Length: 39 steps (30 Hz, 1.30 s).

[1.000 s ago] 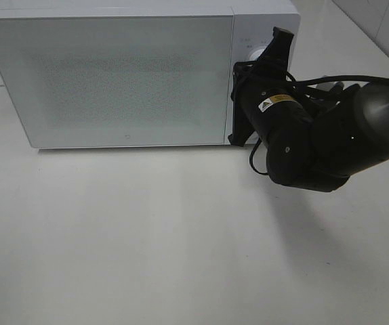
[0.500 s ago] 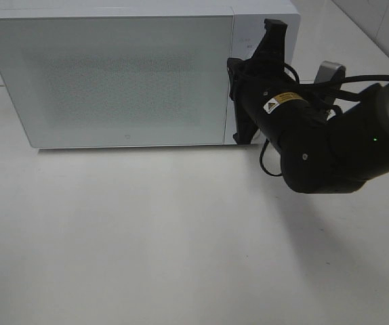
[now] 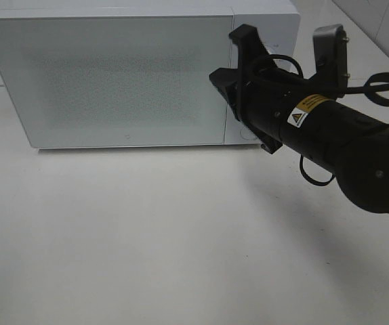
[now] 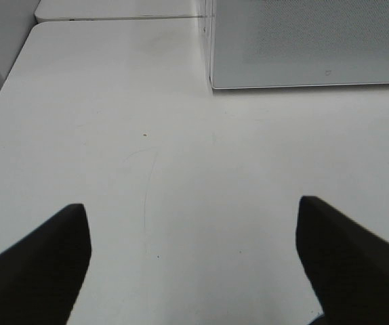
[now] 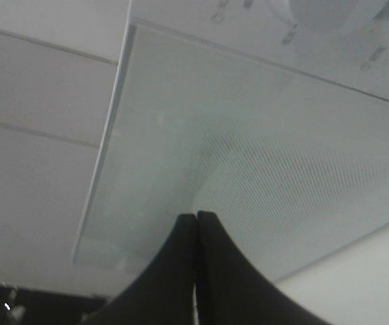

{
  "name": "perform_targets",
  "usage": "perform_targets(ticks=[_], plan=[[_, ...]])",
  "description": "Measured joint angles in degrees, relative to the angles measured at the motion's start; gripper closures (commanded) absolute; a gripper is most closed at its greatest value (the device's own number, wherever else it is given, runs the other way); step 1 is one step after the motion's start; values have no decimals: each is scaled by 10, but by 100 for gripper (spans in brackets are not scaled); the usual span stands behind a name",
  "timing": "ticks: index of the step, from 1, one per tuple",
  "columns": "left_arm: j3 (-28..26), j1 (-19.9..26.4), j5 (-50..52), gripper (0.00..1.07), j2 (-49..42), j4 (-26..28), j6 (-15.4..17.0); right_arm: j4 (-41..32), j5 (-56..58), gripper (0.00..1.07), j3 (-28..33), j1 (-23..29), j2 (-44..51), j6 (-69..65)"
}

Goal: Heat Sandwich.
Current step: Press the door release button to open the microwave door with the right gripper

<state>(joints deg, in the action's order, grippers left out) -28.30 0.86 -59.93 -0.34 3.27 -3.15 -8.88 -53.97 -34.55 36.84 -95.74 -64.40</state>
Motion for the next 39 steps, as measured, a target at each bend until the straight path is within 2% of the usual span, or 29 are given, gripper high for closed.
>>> perform_targets(ticks=[4, 14, 16, 18, 19, 22, 23, 24, 27, 31, 33, 35, 36, 39], plan=[[0, 0, 0, 30, 0, 0, 0, 53, 88, 107, 0, -1, 33, 66], [0, 0, 0, 30, 0, 0, 0, 78, 275, 107, 0, -1, 85, 233], [0, 0, 0, 30, 0, 0, 0, 81, 360, 107, -9, -2, 94, 297], [0, 0, 0, 30, 0, 0, 0, 81, 387, 107, -17, -5, 97, 317], [0, 0, 0, 30, 0, 0, 0, 83, 461, 107, -36, -14, 100, 364], [0, 0, 0, 30, 0, 0, 0, 84, 567, 107, -72, -40, 104, 419], [0, 0, 0, 30, 0, 0, 0, 84, 567, 107, -72, -40, 104, 419], [0, 0, 0, 30, 0, 0, 0, 85, 630, 106, -96, -57, 106, 448], [0, 0, 0, 30, 0, 0, 0, 89, 690, 106, -120, -76, 106, 479], [0, 0, 0, 30, 0, 0, 0, 89, 819, 105, -171, -124, 113, 566], [0, 0, 0, 30, 0, 0, 0, 89, 838, 104, -176, -135, 115, 573], [0, 0, 0, 30, 0, 0, 0, 84, 865, 104, -188, -159, 121, 587], [0, 0, 0, 30, 0, 0, 0, 84, 893, 103, -195, -190, 127, 600], [0, 0, 0, 30, 0, 0, 0, 84, 916, 102, -197, -218, 135, 611]])
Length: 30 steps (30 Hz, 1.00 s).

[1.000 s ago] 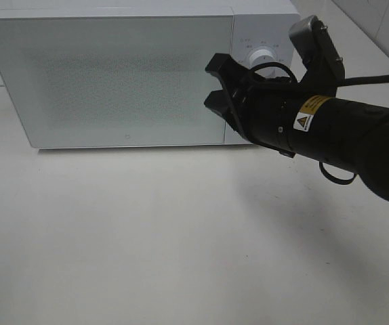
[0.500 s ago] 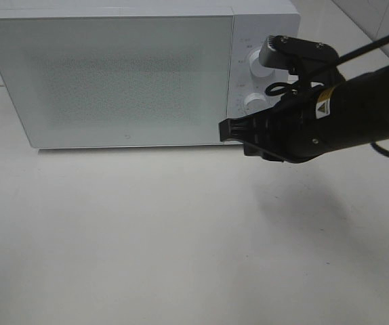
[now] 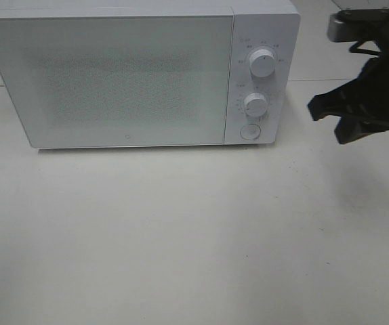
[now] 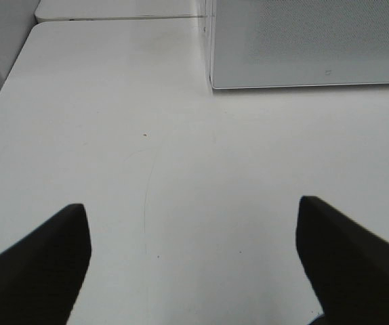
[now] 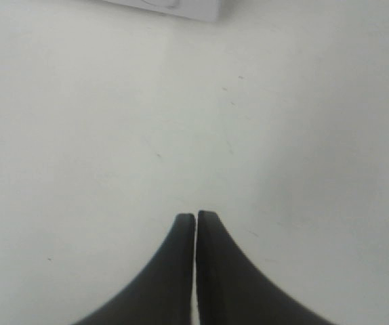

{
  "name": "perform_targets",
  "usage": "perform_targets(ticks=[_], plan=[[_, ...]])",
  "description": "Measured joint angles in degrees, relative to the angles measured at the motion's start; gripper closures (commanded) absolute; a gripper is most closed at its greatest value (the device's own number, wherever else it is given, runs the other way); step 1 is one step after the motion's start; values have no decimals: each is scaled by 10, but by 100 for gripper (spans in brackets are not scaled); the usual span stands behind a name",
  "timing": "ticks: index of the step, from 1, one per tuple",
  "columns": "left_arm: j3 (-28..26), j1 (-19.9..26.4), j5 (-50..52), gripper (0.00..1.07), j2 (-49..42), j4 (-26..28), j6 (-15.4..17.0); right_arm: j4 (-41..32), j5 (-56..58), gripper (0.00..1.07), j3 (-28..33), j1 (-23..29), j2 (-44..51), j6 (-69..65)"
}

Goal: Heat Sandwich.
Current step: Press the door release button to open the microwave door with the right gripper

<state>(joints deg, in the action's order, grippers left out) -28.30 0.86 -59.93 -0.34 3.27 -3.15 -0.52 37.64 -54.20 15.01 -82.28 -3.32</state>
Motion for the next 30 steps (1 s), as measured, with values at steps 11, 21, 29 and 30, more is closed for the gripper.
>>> perform_targets(ticks=[11, 21, 29, 30], plan=[[0, 0, 0, 30, 0, 0, 0, 1, 110, 72, -1, -151, 95, 10], [0, 0, 0, 30, 0, 0, 0, 1, 131, 29, 80, -178, 258, 16], [0, 0, 0, 30, 0, 0, 0, 1, 136, 32, 174, -178, 411, 17], [0, 0, 0, 30, 0, 0, 0, 1, 136, 32, 196, -178, 461, 17]])
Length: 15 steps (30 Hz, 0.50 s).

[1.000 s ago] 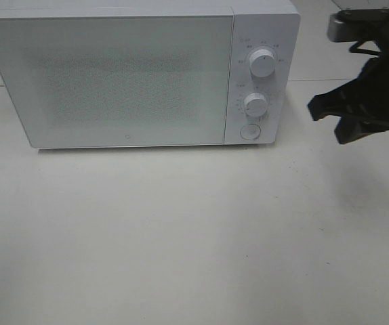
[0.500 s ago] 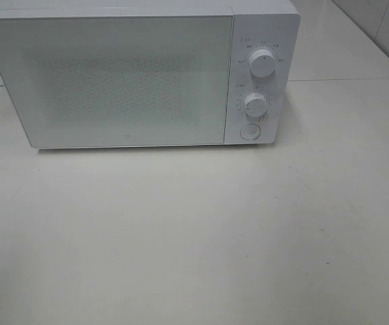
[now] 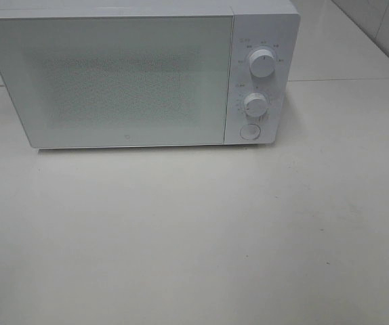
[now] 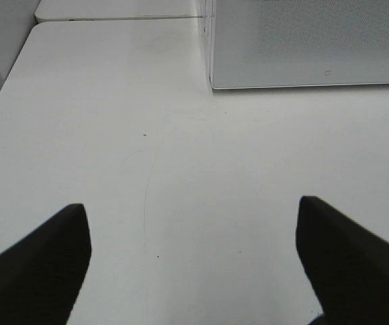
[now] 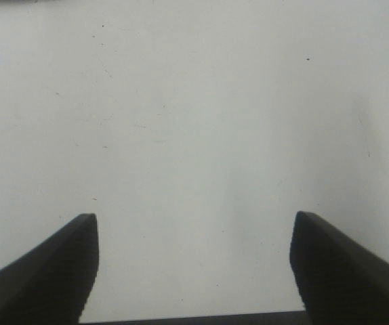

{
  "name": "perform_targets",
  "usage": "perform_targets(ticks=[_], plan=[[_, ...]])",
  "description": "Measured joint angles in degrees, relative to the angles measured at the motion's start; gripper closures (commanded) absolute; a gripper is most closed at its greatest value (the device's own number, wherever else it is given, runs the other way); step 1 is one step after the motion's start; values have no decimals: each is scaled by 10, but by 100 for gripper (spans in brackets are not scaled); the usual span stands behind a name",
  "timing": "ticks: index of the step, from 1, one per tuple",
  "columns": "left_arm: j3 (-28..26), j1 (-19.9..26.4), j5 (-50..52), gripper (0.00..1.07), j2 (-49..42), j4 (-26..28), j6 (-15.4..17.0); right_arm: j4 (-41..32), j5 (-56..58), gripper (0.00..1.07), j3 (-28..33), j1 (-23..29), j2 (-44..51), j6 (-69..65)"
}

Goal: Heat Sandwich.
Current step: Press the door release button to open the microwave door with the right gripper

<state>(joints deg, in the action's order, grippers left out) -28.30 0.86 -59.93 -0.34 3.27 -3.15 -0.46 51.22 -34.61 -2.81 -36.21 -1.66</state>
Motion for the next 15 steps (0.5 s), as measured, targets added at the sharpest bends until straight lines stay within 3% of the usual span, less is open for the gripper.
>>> perform_targets(ticks=[5, 15], plan=[[0, 0, 0, 30, 0, 0, 0, 0, 9, 32, 41, 0, 111, 0], [0, 0, 0, 30, 0, 0, 0, 5, 5, 32, 43, 0, 260, 0]])
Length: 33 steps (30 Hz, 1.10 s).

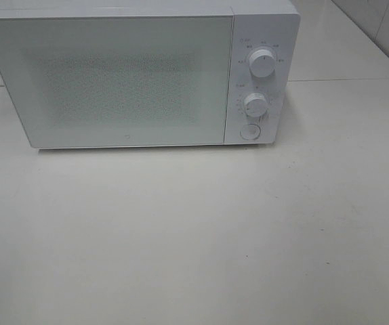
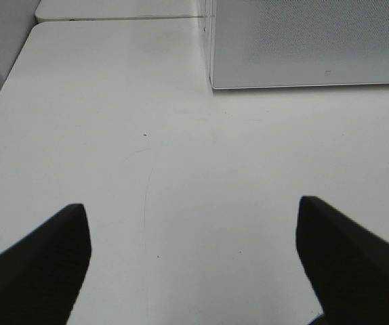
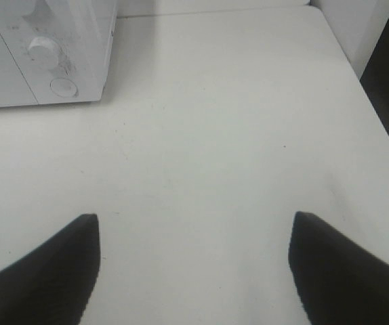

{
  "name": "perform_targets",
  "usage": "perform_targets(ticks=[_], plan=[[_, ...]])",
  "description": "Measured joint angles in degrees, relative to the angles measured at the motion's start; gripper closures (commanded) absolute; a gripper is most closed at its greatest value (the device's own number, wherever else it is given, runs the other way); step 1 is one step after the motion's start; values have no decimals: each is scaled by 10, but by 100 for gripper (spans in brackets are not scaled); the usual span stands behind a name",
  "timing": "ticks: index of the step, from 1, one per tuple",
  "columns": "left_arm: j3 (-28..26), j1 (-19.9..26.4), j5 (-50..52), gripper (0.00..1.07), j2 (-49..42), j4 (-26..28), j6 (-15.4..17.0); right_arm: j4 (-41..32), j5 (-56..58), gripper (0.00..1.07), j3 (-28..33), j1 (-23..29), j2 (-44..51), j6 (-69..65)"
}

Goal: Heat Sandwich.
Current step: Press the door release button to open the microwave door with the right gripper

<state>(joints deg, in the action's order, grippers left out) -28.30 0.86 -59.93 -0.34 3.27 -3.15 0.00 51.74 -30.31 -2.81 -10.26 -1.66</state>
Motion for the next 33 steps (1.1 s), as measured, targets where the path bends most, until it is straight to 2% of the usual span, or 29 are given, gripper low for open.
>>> perform_targets(ticks=[10, 19, 33], plan=[[0, 0, 0, 30, 0, 0, 0, 0, 23, 32, 0, 0, 101, 0], [0, 0, 0, 30, 0, 0, 0, -3, 89, 32, -1, 0, 105, 0], [0, 0, 0, 30, 0, 0, 0, -4, 80, 32, 13, 0, 105, 0]])
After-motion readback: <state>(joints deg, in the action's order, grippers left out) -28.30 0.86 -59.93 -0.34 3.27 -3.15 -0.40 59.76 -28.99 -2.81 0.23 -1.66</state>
